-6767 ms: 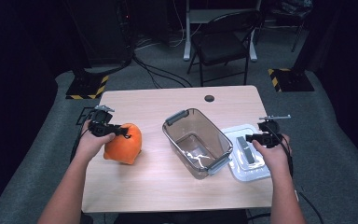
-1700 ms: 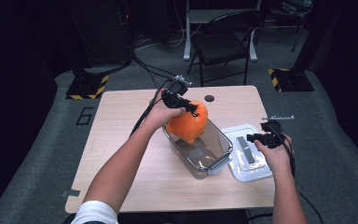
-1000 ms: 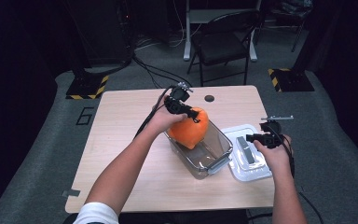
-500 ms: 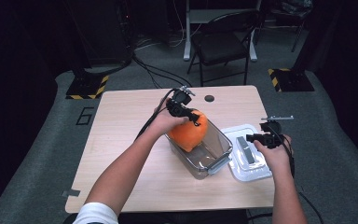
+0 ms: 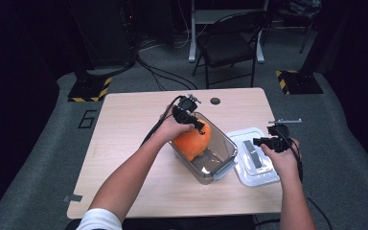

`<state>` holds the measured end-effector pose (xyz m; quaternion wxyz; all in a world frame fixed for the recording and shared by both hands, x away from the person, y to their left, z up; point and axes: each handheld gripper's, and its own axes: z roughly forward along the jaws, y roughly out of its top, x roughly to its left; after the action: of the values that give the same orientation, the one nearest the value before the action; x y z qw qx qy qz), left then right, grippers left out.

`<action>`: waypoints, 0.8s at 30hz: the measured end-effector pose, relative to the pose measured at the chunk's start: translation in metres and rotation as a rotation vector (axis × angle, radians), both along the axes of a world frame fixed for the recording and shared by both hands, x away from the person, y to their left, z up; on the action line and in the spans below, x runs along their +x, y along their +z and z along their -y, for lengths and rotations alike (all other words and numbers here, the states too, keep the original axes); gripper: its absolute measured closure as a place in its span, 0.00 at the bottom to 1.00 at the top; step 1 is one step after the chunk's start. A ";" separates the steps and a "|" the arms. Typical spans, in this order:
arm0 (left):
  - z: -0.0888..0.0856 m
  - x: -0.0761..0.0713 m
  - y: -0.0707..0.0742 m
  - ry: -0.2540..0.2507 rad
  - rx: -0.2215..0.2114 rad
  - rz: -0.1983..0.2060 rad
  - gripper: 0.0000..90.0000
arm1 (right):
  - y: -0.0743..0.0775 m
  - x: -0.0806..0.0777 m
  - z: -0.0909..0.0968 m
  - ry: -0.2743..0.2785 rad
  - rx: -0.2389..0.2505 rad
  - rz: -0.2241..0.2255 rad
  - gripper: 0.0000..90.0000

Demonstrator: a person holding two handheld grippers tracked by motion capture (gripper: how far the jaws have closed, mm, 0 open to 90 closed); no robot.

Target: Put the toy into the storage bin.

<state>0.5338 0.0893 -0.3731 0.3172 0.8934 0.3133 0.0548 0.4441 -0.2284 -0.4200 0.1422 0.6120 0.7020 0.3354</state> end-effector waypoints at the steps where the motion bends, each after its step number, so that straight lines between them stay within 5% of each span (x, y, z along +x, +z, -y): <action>1: 0.000 0.000 0.000 -0.001 0.003 -0.006 0.67 | 0.000 0.000 0.000 -0.001 -0.001 0.000 0.70; 10: -0.001 0.001 -0.007 -0.001 0.033 -0.031 0.61 | 0.000 0.000 0.000 -0.001 -0.003 0.003 0.70; 24: -0.015 0.003 0.003 0.030 0.008 -0.019 0.61 | 0.001 0.000 0.000 0.011 -0.008 0.011 0.70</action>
<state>0.5365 0.1042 -0.3705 0.3100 0.8903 0.3295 0.0523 0.4436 -0.2280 -0.4193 0.1464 0.6058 0.7059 0.3367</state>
